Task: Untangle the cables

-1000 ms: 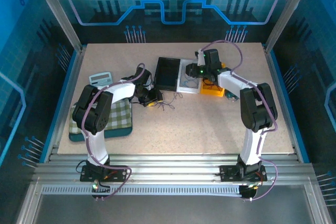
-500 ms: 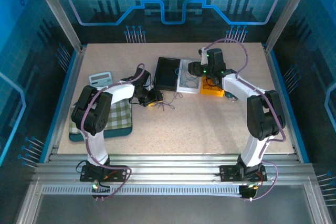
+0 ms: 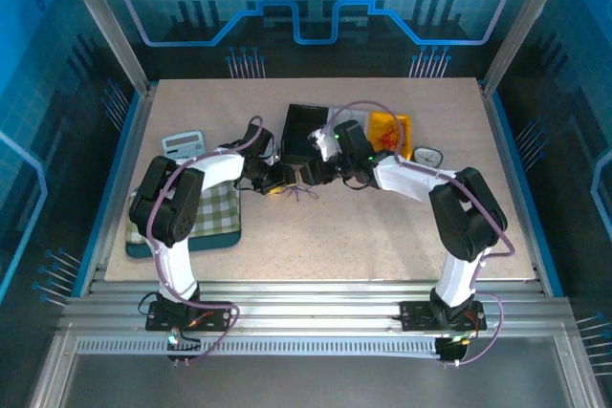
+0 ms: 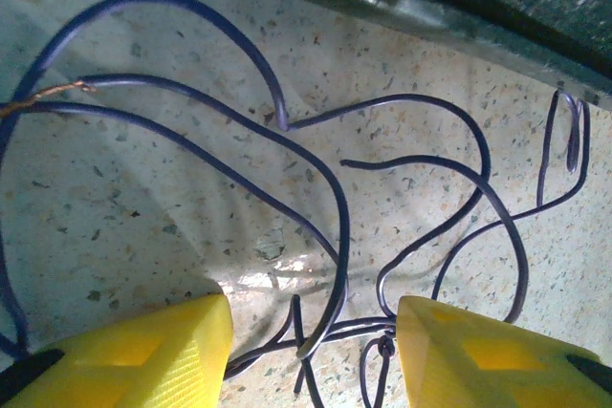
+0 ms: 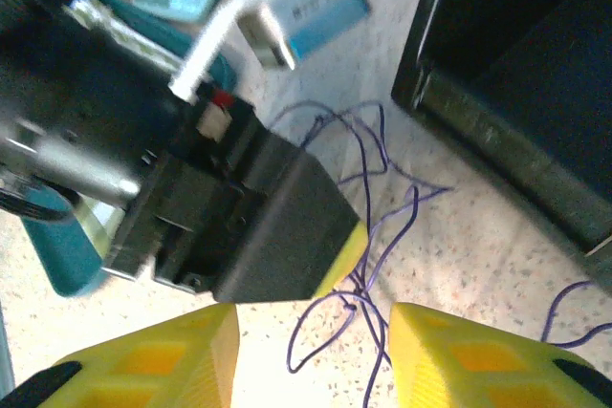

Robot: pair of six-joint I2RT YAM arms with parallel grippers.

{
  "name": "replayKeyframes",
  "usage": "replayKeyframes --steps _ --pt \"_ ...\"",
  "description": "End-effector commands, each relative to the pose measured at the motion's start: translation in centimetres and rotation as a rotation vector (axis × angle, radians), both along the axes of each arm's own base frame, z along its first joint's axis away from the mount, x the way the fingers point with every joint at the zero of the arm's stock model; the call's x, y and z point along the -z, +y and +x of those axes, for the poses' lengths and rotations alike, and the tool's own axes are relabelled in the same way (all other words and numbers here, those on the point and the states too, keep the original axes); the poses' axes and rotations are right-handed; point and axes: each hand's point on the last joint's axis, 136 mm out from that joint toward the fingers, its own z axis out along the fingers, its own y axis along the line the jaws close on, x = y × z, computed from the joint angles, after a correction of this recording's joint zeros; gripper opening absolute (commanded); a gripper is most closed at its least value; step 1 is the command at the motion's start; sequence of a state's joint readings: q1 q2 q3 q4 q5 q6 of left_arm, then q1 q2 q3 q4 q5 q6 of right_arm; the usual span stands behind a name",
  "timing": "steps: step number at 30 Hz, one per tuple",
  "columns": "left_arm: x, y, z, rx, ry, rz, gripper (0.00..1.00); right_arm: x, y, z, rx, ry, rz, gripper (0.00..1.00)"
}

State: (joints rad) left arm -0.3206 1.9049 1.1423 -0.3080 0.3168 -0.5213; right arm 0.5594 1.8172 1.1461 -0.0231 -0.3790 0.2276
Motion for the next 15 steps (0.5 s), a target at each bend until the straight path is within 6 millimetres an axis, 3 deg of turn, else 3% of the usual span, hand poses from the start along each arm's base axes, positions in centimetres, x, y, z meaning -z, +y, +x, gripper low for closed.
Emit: replayKeyframes --steps 1,10,11,15 --pt "0.4 0.2 -0.6 0.008 0.014 -0.002 0.51 3.8 -0.4 -1.3 -0.032 0.084 -0.066 0.45" --pt "0.2 0.9 -0.7 -0.036 0.023 -0.007 0.51 7.9 -0.3 -0.4 -0.042 0.155 -0.143 0.43" --pt "0.2 0.9 -0.7 -0.036 0.024 -0.008 0.51 8.2 -0.3 -0.2 -0.035 0.151 -0.152 0.40" --pt "0.2 1.0 -0.7 -0.041 0.025 0.000 0.50 8.0 -0.9 0.4 -0.008 0.121 -0.155 0.11"
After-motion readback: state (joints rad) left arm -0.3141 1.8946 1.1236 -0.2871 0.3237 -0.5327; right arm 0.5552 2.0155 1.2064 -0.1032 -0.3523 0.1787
